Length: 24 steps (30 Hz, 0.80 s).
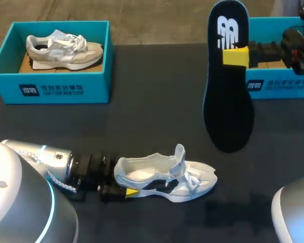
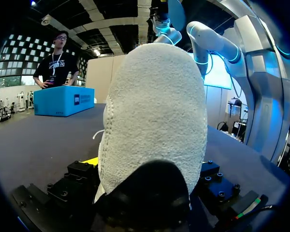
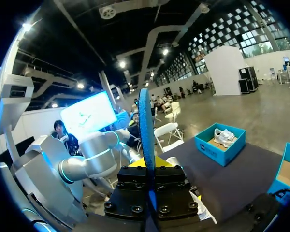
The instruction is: Take the shoe out of the shoebox, open the shoe tongue, remove and reinsert the insole, then place the shoe into the shoebox
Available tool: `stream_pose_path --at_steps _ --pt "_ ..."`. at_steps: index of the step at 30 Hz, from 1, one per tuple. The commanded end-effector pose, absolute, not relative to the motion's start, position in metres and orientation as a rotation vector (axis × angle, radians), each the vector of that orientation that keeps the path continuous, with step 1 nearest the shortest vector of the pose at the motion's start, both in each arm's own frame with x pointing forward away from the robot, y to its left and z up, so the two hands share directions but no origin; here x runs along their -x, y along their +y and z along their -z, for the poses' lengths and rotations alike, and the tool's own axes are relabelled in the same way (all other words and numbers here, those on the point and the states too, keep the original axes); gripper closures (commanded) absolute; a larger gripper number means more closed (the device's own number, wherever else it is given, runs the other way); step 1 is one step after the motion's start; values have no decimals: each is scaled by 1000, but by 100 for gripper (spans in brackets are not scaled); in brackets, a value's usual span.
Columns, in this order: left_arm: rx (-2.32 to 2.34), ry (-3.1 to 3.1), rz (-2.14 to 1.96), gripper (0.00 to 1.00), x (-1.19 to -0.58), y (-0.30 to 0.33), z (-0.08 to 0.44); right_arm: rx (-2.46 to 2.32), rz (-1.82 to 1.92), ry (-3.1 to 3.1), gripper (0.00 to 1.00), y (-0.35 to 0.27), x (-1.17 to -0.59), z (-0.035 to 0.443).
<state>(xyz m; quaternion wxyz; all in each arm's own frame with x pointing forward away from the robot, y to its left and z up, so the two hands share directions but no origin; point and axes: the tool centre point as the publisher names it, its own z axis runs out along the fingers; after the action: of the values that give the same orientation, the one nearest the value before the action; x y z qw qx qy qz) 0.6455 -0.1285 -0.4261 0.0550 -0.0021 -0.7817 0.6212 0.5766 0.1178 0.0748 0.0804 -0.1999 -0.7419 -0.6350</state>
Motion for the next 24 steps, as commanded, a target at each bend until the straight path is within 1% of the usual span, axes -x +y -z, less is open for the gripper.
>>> stream_pose_path --at_steps 1,17,24 --pt "5 -2376 -1884 100 -647 -128 429 652 1970 -2180 100 127 -554 -71" --pt "5 -2376 -1884 100 -647 -128 429 677 1957 -2142 100 136 -548 -46" --pt "5 -2376 -1884 100 -647 -128 429 692 1964 -2121 100 132 -546 -45"
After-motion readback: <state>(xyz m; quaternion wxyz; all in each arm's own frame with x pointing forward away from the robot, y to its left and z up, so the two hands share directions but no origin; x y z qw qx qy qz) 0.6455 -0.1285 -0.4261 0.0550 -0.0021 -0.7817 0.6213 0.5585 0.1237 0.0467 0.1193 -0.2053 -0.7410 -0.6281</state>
